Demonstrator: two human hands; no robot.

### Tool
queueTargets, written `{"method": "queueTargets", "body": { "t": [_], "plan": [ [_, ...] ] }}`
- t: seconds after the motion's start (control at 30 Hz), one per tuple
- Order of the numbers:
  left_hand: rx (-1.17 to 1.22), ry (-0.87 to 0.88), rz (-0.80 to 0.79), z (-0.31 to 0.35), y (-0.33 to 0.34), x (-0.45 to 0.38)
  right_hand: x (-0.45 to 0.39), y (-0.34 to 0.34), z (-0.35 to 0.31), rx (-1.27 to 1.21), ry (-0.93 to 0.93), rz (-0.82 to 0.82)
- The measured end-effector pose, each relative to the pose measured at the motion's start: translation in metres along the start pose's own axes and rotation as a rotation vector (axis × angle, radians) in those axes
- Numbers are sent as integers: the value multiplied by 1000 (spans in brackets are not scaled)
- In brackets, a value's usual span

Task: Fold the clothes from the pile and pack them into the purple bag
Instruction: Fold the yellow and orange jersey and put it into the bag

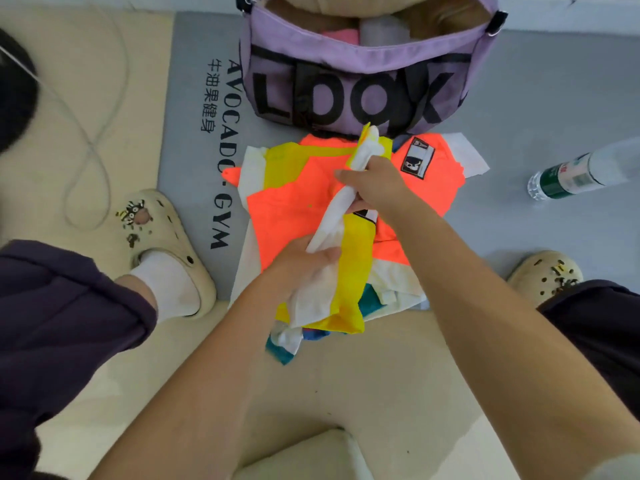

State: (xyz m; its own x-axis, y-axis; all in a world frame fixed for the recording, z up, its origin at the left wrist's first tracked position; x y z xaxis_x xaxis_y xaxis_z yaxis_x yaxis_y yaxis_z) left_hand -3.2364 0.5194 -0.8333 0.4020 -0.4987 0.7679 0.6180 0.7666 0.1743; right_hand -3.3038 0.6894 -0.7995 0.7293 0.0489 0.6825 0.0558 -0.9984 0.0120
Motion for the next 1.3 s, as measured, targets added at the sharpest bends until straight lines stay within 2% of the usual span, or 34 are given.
{"method": "queueTargets", "body": {
  "t": [0.17,0.23,0.3,0.37,0.53,0.6,0.73,0.77,0.8,0.87,0.97,1.07,1.2,1.3],
  "plan": [
    [-23,-105,246,-34,-78,30,-35,90,-12,28,33,-149],
    [-147,-125,355,-48,-97,27,-49,110,-6,39,72,-158],
    [-220,-137,377,-59,-105,17,-60,119,1,82,112,-121],
    [-176,-137,363,-67,-106,9,-70,124,6,156,128,-91],
    [-221,-145,460,-81,-122,1,-74,133,3,65,36,-220],
    [-215,-130,465,-81,-124,-2,-68,112,8,41,-3,-136],
    [-196,-77,491,-75,-120,-9,-39,43,39,247,-74,288],
    [-216,-68,511,-74,-119,-11,-30,31,49,287,-55,346],
    [-236,-63,532,-72,-118,-11,-24,24,60,321,-7,358],
    [-266,-57,560,-71,-116,-10,-17,21,82,322,132,261],
    [-221,-62,529,-74,-114,-10,-10,32,100,199,228,90],
    [-179,-72,497,-76,-113,-10,-8,38,102,249,245,26],
    [-117,-87,453,-76,-111,-11,-8,35,100,227,200,70],
    [-62,-120,340,-78,-101,-14,-5,19,96,269,117,179]
  ]
}}
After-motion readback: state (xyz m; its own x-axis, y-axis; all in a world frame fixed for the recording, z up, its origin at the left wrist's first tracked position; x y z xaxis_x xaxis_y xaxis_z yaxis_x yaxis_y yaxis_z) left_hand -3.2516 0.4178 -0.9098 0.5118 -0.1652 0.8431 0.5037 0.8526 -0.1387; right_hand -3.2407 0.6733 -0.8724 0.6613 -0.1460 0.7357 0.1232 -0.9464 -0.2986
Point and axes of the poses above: each hand's wrist, its own x-axis away from the middle knuckle, its own y-axis out of the palm, z = x × y, the point moved 2 cm from there along -x, towards the middle knuckle, and after that the axes turned 15 degrees about -z, right-handed, at the moved point
